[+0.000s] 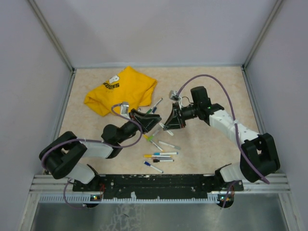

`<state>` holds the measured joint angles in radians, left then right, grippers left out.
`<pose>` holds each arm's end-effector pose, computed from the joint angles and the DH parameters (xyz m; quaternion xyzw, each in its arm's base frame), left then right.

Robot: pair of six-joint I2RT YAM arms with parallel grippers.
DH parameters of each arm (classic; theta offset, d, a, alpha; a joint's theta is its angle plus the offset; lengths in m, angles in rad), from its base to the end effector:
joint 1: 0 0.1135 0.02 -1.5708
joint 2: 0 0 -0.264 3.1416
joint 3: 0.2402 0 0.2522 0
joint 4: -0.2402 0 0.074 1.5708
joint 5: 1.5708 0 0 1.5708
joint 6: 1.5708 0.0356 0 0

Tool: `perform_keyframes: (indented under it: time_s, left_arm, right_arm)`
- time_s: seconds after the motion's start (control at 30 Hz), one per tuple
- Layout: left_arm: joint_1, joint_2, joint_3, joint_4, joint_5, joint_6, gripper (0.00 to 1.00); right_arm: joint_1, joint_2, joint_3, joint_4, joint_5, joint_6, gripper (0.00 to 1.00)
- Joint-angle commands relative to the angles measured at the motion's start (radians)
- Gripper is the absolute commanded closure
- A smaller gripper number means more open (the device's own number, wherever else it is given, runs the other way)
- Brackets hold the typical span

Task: Open the pen caps
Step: Pick up the pen from the center of the board.

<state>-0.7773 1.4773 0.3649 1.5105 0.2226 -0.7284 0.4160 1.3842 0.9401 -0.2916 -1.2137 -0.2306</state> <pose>0.1782 -0.1864 0.2254 0.1059 0.5475 -0.6108 0.5621 0.2445 0.1445 0.2638 -0.4578 0.6385 0.5499 0.2834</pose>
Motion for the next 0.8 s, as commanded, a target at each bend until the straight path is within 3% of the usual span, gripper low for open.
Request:
perform_keyframes:
  time_s: [0.0,0.2,0.37,0.47,0.6,0.67,0.77]
  left_arm:
    - [-0.005,-0.003,0.014,0.018,0.02,0.009,0.6]
    - [-0.005,0.002,0.01,0.015,0.016,0.009,0.64]
    - [-0.005,0.006,0.01,0.015,0.013,0.011,0.77]
    - [-0.005,0.009,0.012,0.012,0.013,0.012,0.8]
    - [-0.005,0.018,0.015,0.018,0.016,0.012,1.0]
    - [-0.005,0.022,0.02,0.028,0.015,0.011,1.0]
    - [-0.005,0.031,0.026,0.041,0.012,0.008,1.0]
  right_arm:
    - [0.001,-0.004,-0.004,0.043,-0.011,0.022,1.0]
    - [0.001,-0.005,-0.002,0.043,-0.002,0.026,1.0]
    - [0.001,-0.004,-0.005,0.046,0.002,0.027,1.0]
    - [0.001,-0.003,-0.005,0.046,0.001,0.027,1.0]
    - [0.001,-0.003,-0.011,0.053,-0.002,0.029,1.0]
    - [0.001,-0.002,-0.016,0.064,-0.003,0.038,1.0]
    - [0.005,-0.002,-0.026,0.078,-0.003,0.043,0.83]
